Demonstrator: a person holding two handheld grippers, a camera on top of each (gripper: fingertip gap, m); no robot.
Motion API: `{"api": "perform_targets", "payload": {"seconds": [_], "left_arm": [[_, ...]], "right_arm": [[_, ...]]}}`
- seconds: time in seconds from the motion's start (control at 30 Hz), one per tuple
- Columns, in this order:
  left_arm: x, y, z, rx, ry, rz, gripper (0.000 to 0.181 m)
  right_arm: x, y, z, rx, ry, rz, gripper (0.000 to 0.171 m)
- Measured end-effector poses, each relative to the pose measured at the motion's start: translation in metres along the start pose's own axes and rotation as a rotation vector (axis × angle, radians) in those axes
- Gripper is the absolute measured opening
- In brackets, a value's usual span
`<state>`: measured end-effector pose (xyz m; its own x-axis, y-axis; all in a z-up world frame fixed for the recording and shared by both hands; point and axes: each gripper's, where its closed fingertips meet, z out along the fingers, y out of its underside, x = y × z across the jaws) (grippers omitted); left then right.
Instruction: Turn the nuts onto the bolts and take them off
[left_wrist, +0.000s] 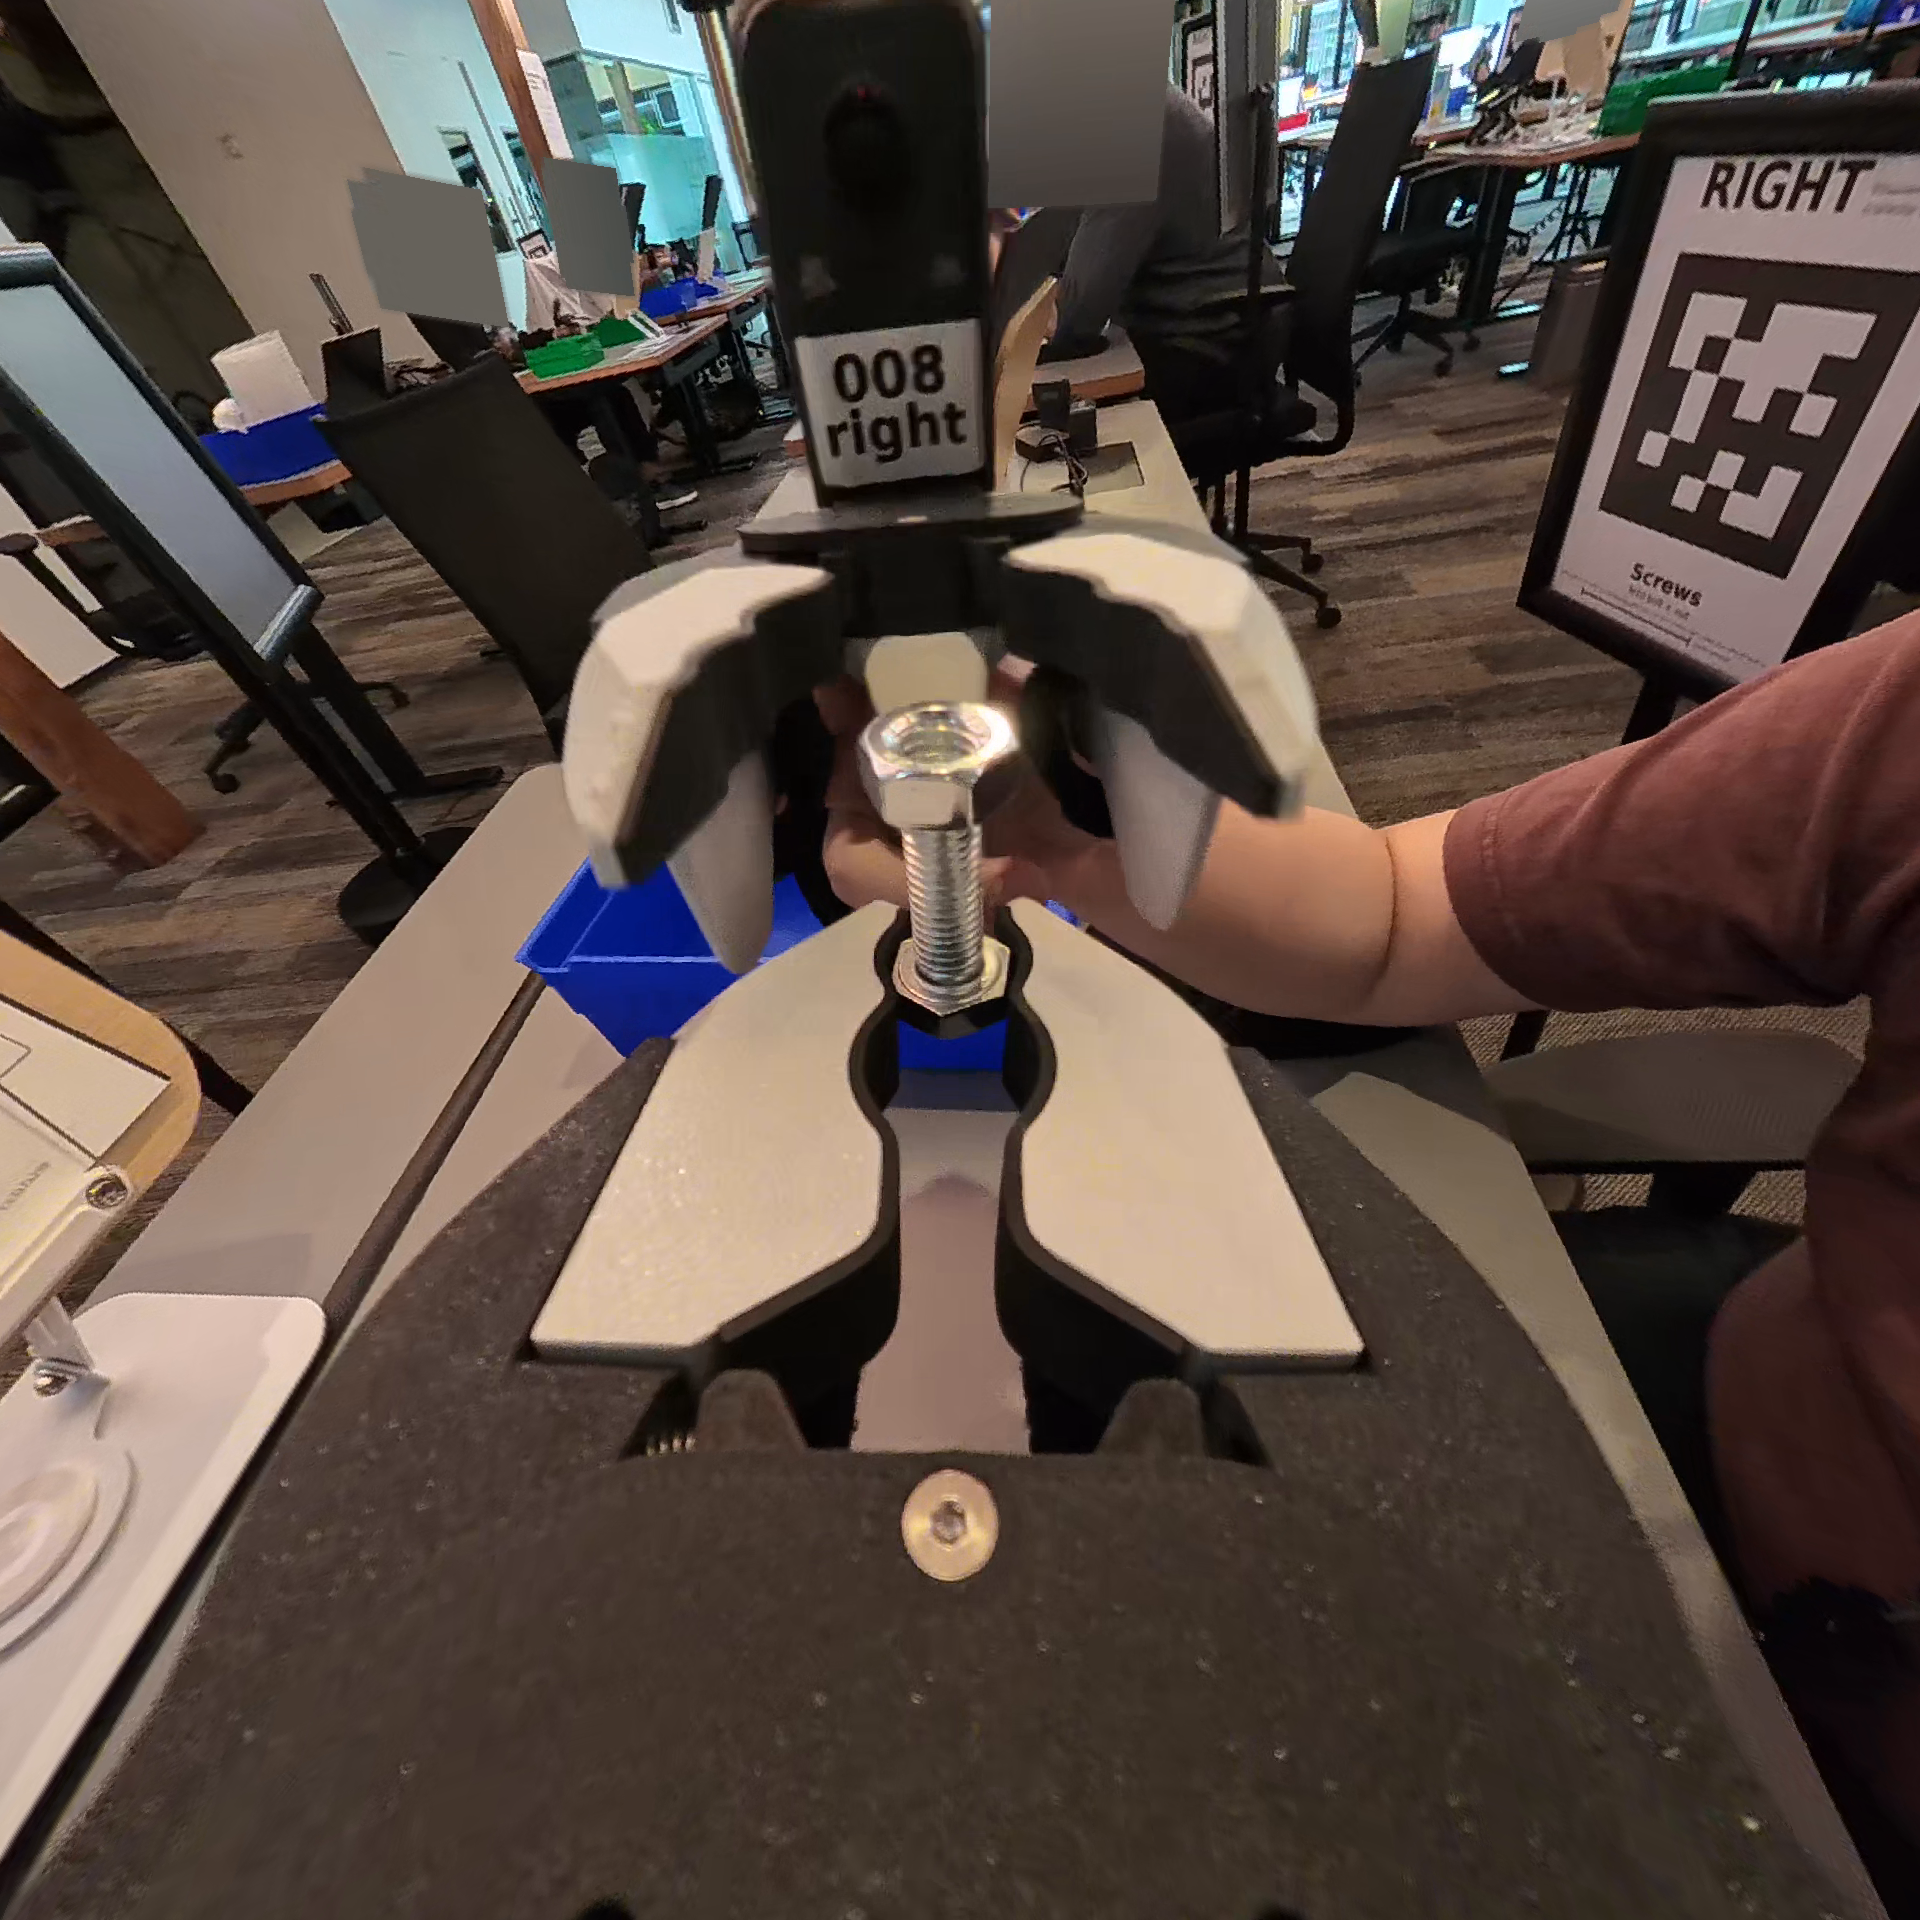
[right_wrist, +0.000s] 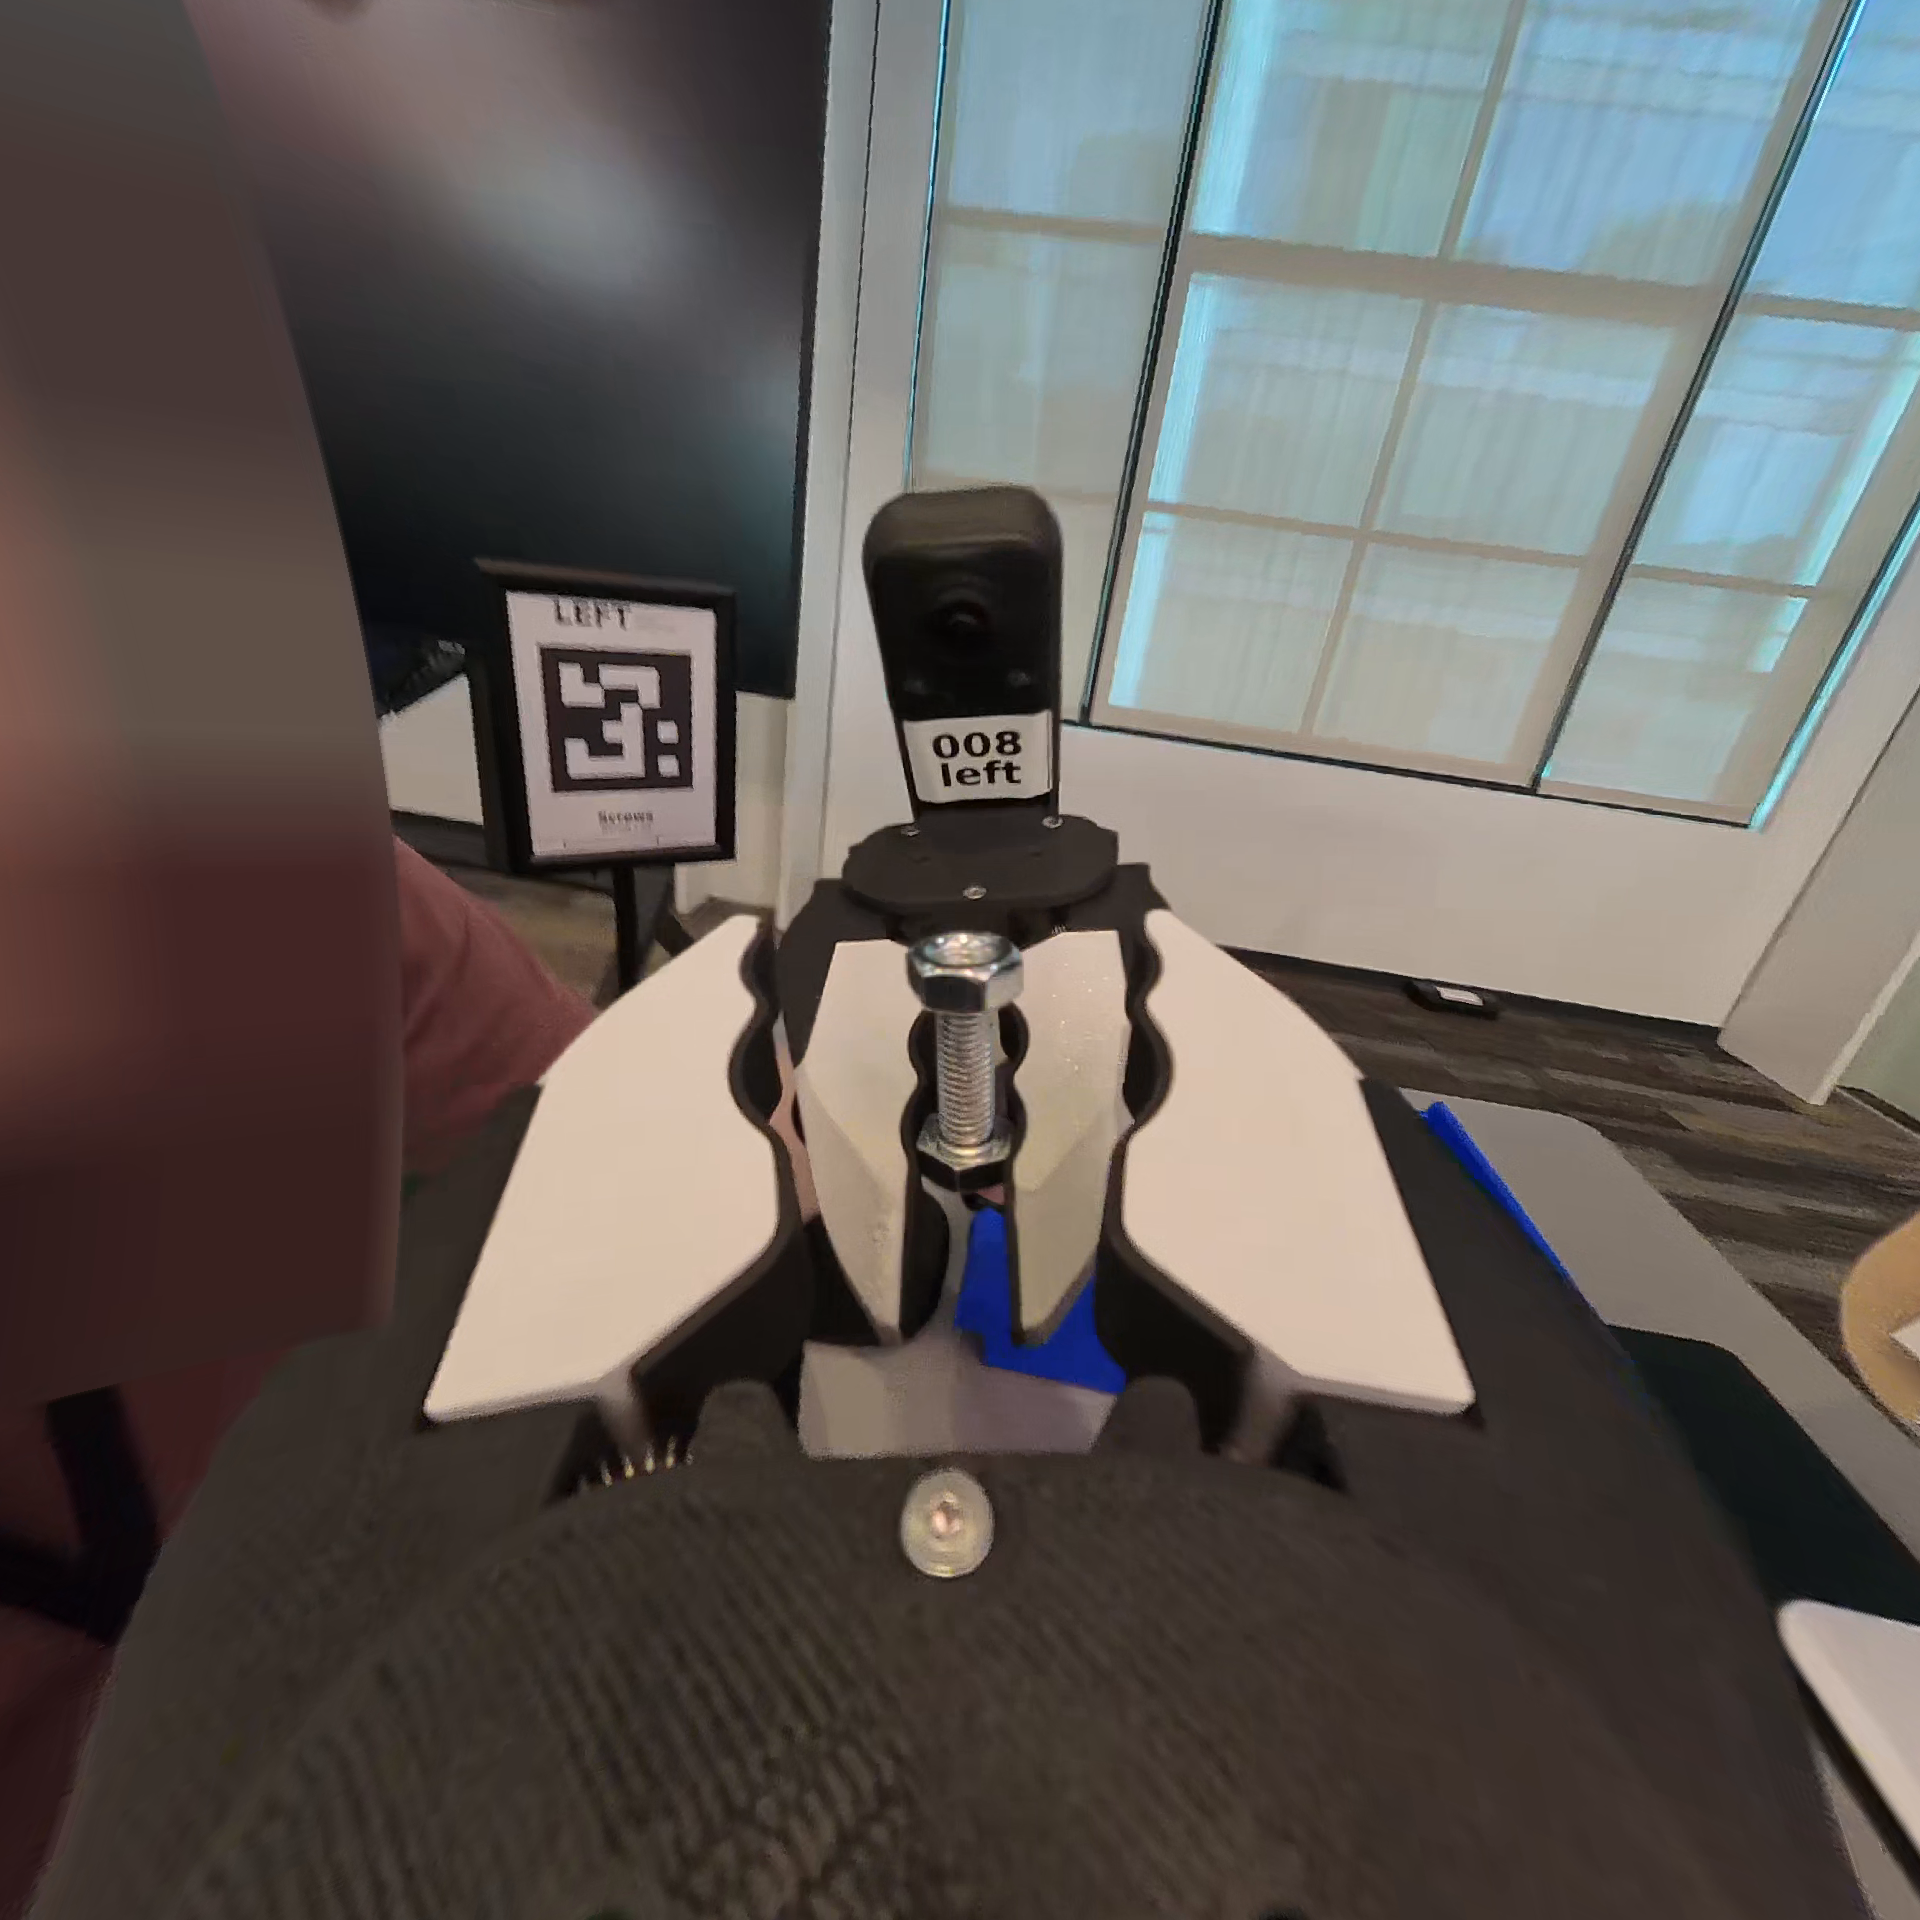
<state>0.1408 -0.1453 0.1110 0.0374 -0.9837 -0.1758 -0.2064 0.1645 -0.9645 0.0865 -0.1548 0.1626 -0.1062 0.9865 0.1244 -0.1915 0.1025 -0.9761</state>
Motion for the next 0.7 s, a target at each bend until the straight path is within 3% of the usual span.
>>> {"api": "perform_targets", "payload": {"seconds": [0.7], "left_arm": [[-0.013,0.001,-0.003,0.013,-0.044,-0.037,0.014]], "right_arm": [[-0.006,0.010,0.010,-0.102,0.060,-0.104,0.074]]}}
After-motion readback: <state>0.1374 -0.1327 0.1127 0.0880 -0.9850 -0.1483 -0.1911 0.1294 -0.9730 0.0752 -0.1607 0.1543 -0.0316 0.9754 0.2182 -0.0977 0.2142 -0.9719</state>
